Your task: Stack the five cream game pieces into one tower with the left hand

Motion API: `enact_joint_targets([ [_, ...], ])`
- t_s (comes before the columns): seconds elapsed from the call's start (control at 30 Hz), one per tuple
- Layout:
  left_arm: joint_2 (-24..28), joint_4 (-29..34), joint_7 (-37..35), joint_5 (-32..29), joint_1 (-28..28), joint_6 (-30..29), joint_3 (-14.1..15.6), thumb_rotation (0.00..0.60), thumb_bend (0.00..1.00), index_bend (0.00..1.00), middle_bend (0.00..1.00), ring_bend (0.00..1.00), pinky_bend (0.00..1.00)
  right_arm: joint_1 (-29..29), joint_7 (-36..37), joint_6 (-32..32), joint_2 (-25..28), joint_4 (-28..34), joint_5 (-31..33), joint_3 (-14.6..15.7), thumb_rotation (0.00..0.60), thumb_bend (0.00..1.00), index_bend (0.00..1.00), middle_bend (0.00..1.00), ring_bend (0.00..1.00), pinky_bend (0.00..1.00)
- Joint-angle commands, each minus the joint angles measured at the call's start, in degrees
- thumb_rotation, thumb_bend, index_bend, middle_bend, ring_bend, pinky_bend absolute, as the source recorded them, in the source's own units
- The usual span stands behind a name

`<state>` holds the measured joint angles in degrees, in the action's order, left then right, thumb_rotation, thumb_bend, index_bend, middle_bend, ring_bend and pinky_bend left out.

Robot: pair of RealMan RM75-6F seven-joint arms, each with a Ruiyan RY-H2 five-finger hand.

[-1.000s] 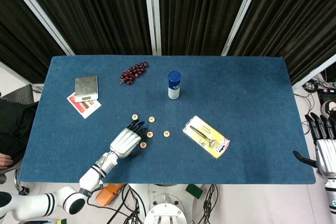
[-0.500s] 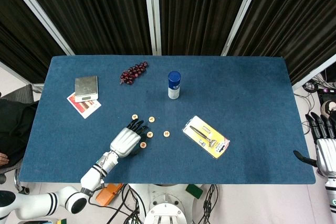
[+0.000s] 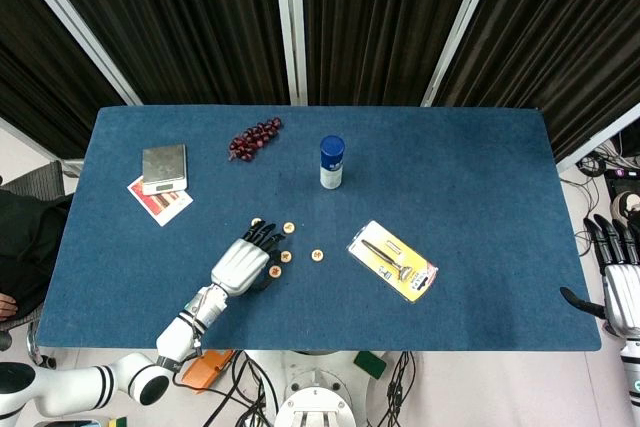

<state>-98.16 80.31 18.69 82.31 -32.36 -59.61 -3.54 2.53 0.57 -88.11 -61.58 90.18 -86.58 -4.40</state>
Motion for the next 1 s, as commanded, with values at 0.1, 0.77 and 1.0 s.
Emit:
enact_joint_targets([
  [0.1,0.84,1.65,0.67,-2.82,-1.16,0.82,-2.52,0.600,0.39,0.51,0.14,0.00,0.01,-0.09,0.05,-0.17,0.00,0.03,-0.17,0.05,0.600,0.17,0.00,0.10,0.00,0.06],
  [0.77,-1.91,1.48,9.72,-11.87,-5.46,4.34,-4.65,0.600,0.38,0.51,0.14,0.00,0.01,0.03,1.17,0.49,-0.42,-1.03,0.34,-0.05,0.600,0.17,0.00,0.10,0.00,0.06],
  [1.0,-2.15,1.33,10.82,-13.34,-6.09,4.26,-4.50,0.600,0.37,0.50,0.14,0.00,0.01,0.09,1.38,0.64,-0.49,-1.29,0.45,-0.11,0.600,0.17,0.00,0.10,0.00,0.06],
])
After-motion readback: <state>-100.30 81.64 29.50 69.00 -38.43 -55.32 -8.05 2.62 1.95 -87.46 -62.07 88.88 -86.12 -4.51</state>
